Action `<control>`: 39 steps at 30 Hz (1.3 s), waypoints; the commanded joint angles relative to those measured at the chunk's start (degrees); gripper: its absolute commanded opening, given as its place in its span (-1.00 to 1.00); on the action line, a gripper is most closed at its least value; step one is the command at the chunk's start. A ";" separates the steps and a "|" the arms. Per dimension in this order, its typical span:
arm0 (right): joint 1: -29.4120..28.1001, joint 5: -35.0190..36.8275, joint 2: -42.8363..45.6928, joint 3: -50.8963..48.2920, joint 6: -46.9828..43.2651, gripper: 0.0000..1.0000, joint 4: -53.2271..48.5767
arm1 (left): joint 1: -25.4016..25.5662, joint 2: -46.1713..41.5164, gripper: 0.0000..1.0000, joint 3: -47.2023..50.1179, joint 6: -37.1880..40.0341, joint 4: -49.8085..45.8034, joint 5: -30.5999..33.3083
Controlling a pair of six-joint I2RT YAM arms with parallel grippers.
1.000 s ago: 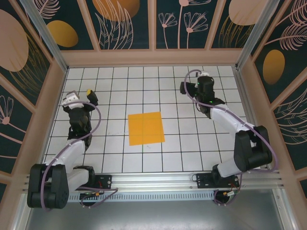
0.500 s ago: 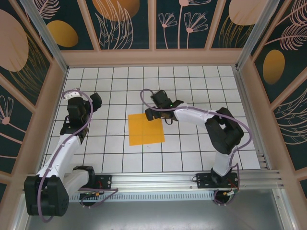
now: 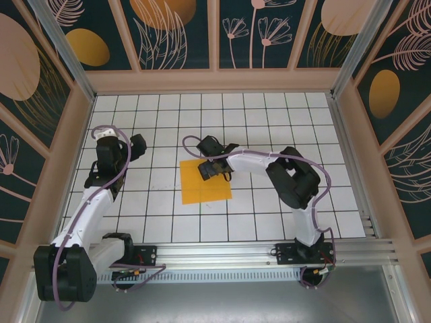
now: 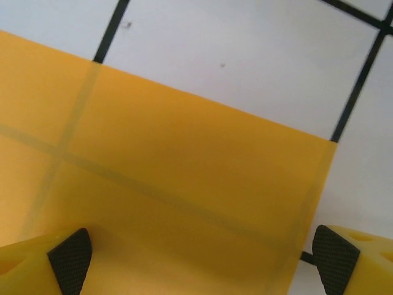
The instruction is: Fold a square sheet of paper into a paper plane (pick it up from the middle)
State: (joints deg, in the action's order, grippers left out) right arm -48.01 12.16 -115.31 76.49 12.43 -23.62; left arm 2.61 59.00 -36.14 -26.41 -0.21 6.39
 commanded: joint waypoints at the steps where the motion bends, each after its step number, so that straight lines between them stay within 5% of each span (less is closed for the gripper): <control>1: 2.78 1.65 -0.77 -0.78 -1.62 0.91 -3.99 | -0.33 0.41 0.97 0.19 1.05 1.55 -0.90; 10: 10.39 1.20 5.27 -10.79 -14.49 0.80 4.69 | -0.32 -0.81 0.97 0.90 1.09 2.19 -1.39; 16: 11.15 1.39 10.36 -6.70 -10.16 0.80 2.97 | -0.33 -2.43 0.97 0.57 0.24 2.14 -2.40; 25: 7.91 -6.27 9.98 -0.12 9.40 0.97 -5.28 | -0.32 -3.81 0.97 -0.04 -1.04 -0.42 -2.17; 39: 8.70 -8.88 -0.76 5.15 6.36 0.97 -12.76 | -0.34 -1.53 0.97 -0.06 -2.04 -1.70 -3.06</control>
State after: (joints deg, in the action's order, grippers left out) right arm -39.70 5.19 -114.80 79.90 19.81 -33.56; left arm 2.61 56.97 -35.99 -27.75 -0.75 3.79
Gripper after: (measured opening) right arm 0.988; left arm 0.985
